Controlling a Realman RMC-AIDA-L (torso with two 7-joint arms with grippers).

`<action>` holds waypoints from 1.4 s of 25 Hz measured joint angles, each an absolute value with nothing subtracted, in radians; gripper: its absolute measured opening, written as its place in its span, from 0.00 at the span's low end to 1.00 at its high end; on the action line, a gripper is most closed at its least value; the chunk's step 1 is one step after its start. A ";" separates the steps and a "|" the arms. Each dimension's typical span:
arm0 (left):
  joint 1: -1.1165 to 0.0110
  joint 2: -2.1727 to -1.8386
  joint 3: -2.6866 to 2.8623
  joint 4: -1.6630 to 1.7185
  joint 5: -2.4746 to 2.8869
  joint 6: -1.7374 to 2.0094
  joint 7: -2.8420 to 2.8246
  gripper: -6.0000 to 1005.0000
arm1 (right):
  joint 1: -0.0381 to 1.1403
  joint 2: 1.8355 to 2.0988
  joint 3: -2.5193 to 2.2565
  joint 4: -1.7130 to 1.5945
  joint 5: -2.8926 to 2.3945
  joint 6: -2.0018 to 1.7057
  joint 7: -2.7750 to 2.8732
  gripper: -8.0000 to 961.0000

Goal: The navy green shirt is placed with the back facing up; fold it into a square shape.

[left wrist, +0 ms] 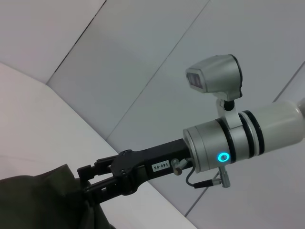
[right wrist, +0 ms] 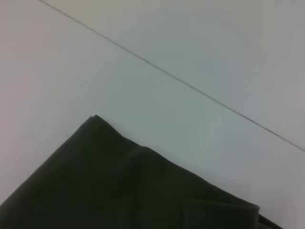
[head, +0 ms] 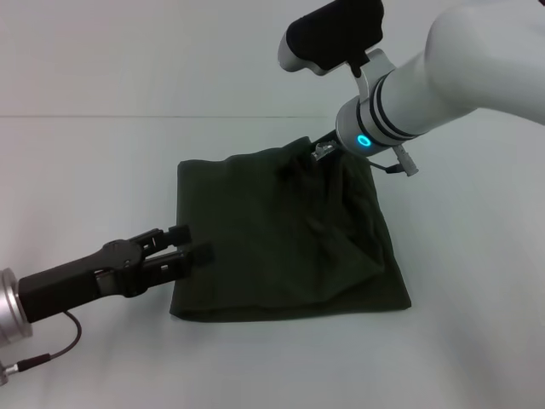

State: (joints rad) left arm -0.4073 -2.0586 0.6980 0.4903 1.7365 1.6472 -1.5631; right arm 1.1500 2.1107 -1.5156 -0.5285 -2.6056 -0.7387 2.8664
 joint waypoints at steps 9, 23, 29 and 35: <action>-0.414 -2.059 0.698 0.492 1.736 1.649 -1.562 0.92 | 1.147 2.106 -1.516 -0.514 -2.611 -0.720 2.865 0.91; -0.416 -2.059 0.697 0.495 1.735 1.652 -1.564 0.92 | 1.081 2.092 -1.445 -0.548 -2.707 -0.733 2.918 0.90; -0.418 -2.059 0.697 0.496 1.732 1.653 -1.564 0.92 | 0.993 2.086 -1.381 -0.660 -2.709 -0.766 2.911 0.90; -0.419 -2.059 0.697 0.495 1.730 1.657 -1.565 0.91 | 0.933 2.059 -1.296 -0.684 -2.710 -0.787 2.908 0.89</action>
